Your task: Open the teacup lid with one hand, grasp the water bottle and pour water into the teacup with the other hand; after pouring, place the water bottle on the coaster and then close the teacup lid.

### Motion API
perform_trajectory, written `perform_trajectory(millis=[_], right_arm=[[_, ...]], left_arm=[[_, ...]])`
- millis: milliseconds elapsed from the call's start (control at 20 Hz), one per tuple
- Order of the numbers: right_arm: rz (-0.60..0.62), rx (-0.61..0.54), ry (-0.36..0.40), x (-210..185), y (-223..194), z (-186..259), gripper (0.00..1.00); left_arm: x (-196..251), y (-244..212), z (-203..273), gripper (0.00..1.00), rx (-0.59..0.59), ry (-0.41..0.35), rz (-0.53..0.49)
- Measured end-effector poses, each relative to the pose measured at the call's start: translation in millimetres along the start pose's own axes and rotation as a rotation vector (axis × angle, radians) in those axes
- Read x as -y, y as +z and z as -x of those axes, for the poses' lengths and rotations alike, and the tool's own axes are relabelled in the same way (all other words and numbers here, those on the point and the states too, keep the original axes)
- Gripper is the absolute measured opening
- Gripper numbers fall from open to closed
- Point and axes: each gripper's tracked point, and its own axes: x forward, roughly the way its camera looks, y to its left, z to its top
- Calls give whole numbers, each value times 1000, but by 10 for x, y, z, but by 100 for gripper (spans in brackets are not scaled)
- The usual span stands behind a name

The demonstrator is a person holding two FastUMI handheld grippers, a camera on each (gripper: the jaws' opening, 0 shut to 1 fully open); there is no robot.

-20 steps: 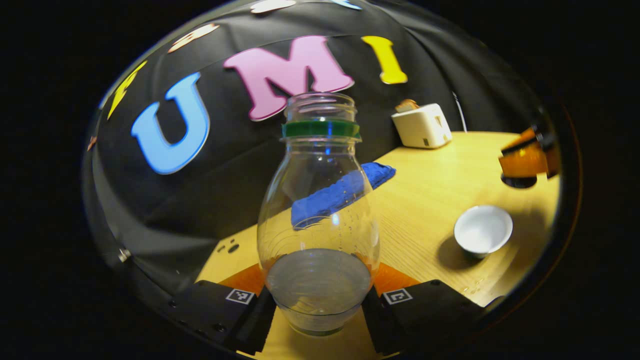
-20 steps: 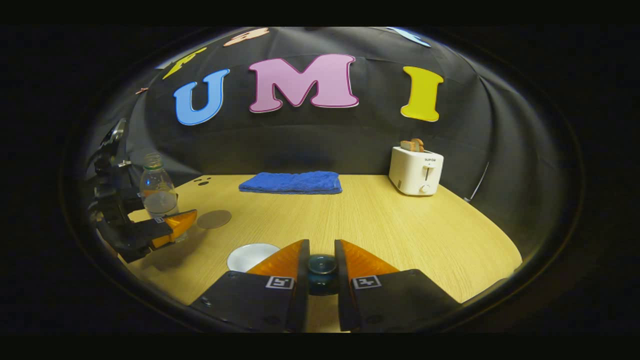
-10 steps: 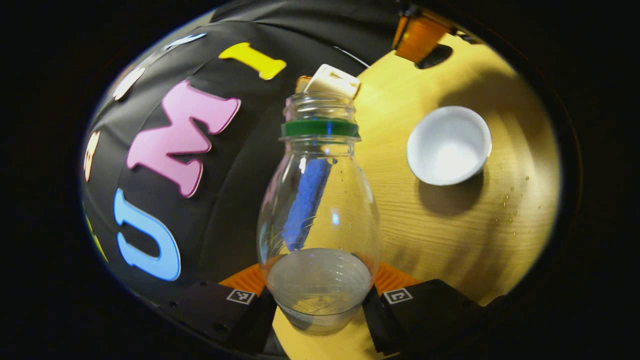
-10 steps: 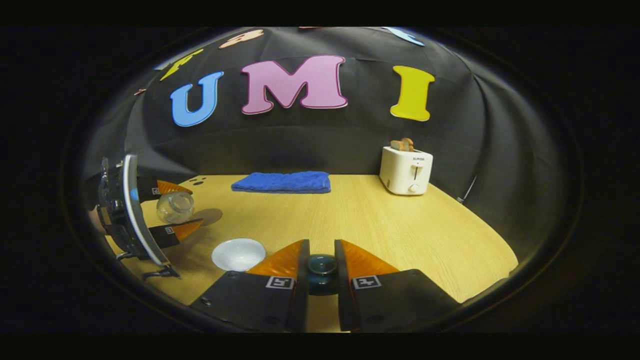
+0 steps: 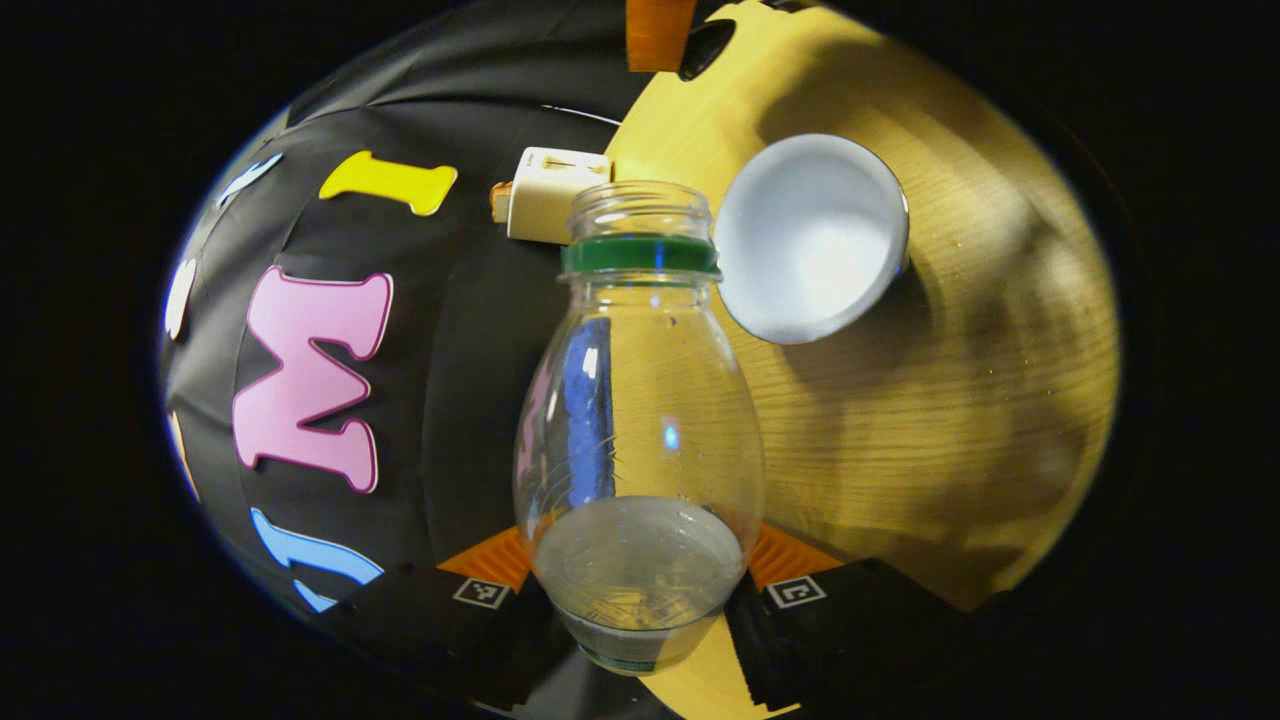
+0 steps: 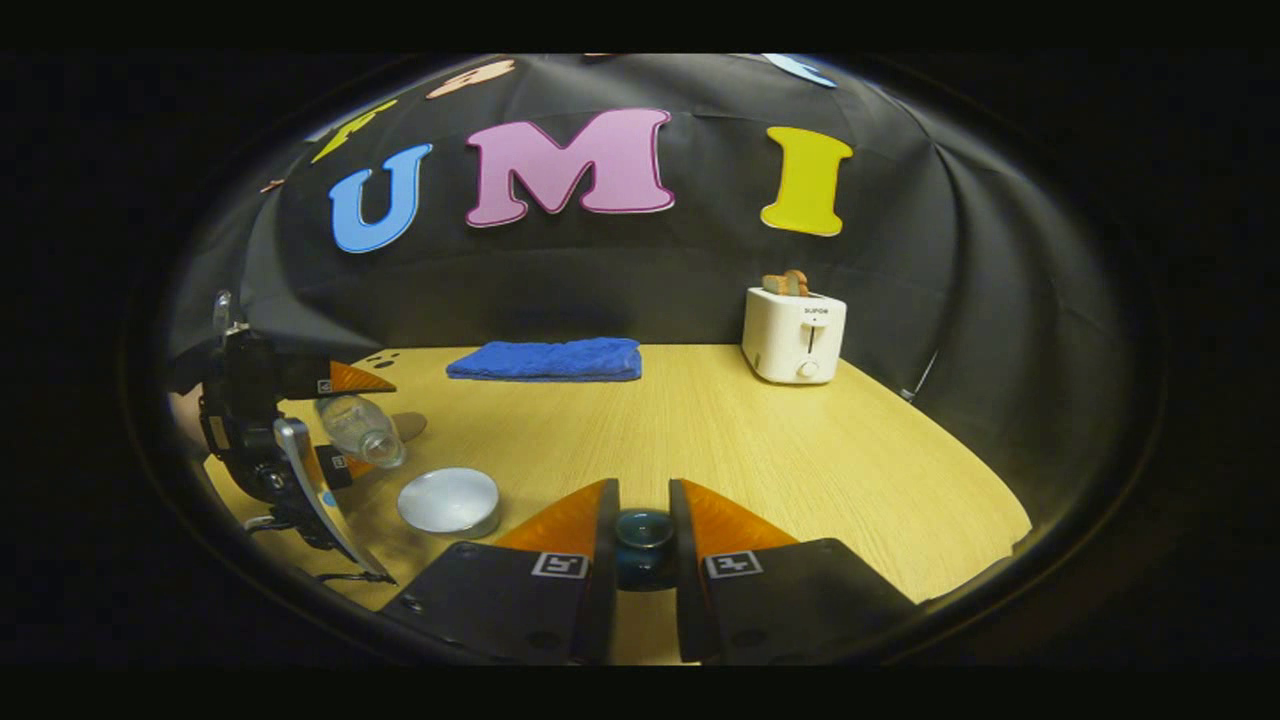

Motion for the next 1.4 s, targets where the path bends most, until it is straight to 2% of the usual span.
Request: perform_trajectory(millis=[100,150,200,300,350,400,650,700,750,800,900,950,1000,1050,1100,1150,1300,1350,1400], right_arm=[[-2,-1,4,-5,0,2,28],[-2,-2,5,-9,-14,12,23],[-3,-5,6,-13,-24,16,28],[-8,-11,11,-28,-38,35,28],[-8,-12,11,-36,-40,38,28],[-7,-11,12,-48,-41,48,23],[-7,-4,19,-79,-30,77,23],[-8,-2,19,-82,-25,79,28],[-8,-3,19,-80,-24,89,23],[-10,-3,20,-87,-37,94,28],[-16,-2,20,-98,-39,113,28],[-17,-1,19,-101,-39,118,23],[-18,1,15,-101,-34,127,23],[-22,5,15,-113,-22,143,32],[-25,6,18,-127,-15,138,32],[-25,6,21,-140,-12,152,28],[-22,8,31,-165,-6,162,28],[-26,10,33,-170,-4,168,23],[-33,9,36,-176,-7,158,28]], left_arm=[[-15,-8,7,78,-3,9,-56],[-13,-8,-6,78,-8,8,-84],[-20,-20,-12,78,-12,2,-117],[-51,1,-72,78,-14,-8,-173],[-60,35,-115,78,-5,-10,-185],[-90,52,-163,78,0,-13,-194],[-13,60,-181,78,7,-44,-252],[-30,51,-188,78,10,-48,-271],[-35,74,-198,78,12,-47,-290],[-45,60,-197,78,15,-49,-302],[-64,53,-212,78,15,-57,-332],[-74,65,-209,76,19,-59,-351],[-89,47,-222,77,21,-67,-366],[-77,40,-243,77,24,-78,-374],[-82,27,-247,78,20,-79,-386],[-98,42,-255,78,24,-77,-401],[-156,75,-257,78,38,-63,-438],[-172,86,-261,78,44,-58,-452],[-198,89,-278,78,47,-56,-466]])
